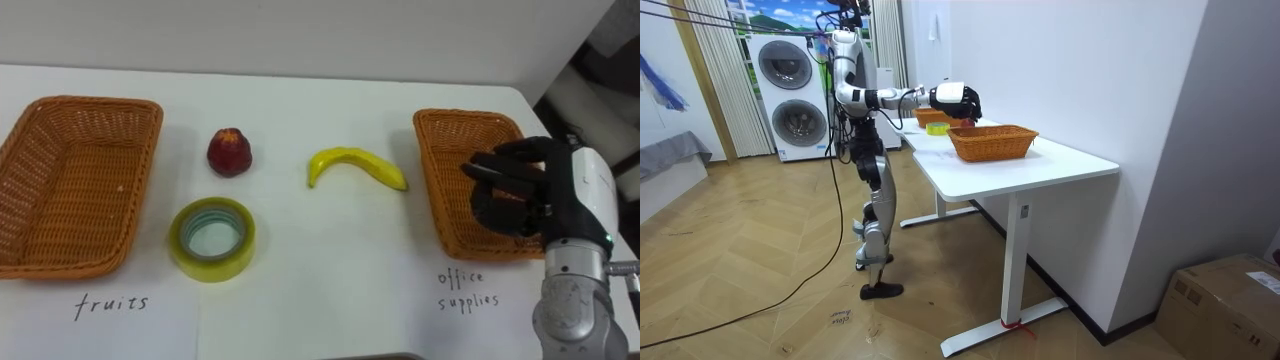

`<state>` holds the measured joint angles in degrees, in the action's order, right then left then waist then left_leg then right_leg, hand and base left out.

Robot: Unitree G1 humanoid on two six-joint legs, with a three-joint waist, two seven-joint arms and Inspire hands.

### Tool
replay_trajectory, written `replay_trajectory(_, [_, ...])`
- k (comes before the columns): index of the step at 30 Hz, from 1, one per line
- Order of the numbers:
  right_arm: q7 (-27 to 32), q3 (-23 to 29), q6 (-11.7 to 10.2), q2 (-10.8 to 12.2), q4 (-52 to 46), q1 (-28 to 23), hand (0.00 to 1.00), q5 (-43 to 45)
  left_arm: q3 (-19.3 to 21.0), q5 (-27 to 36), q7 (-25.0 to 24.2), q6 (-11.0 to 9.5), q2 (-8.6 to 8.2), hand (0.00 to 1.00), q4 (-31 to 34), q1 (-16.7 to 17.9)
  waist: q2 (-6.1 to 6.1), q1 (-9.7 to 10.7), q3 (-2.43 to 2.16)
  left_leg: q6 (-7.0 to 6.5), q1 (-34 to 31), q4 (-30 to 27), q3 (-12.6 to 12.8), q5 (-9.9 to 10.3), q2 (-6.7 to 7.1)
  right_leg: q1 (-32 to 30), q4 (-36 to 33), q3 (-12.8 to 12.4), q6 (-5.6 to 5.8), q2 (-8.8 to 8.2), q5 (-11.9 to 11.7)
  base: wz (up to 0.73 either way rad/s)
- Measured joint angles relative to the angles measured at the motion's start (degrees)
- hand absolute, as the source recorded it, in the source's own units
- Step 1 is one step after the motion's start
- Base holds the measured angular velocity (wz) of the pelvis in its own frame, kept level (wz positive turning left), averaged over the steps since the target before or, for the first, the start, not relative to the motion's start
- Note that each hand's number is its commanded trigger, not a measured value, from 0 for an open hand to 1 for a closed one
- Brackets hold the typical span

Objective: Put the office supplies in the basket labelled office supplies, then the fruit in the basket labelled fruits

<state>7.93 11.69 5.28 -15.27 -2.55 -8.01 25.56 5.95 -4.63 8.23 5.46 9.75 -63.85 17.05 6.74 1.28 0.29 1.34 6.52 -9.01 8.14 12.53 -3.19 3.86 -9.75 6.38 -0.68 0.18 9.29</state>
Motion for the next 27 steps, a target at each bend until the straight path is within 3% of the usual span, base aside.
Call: replay_trajectory(27, [0.03, 0.01, 0.0, -0.03, -0.02, 0.08, 0.0, 0.02, 0.02, -0.01, -0.25, 0.09, -0.03, 0.0, 0.0, 0.03, -0.37, -0.02, -0.32, 0.0, 0.06, 0.2, 0.0, 0.0, 0.0, -0.08, -0.02, 0.03, 0.0, 0.02, 0.0, 0.0])
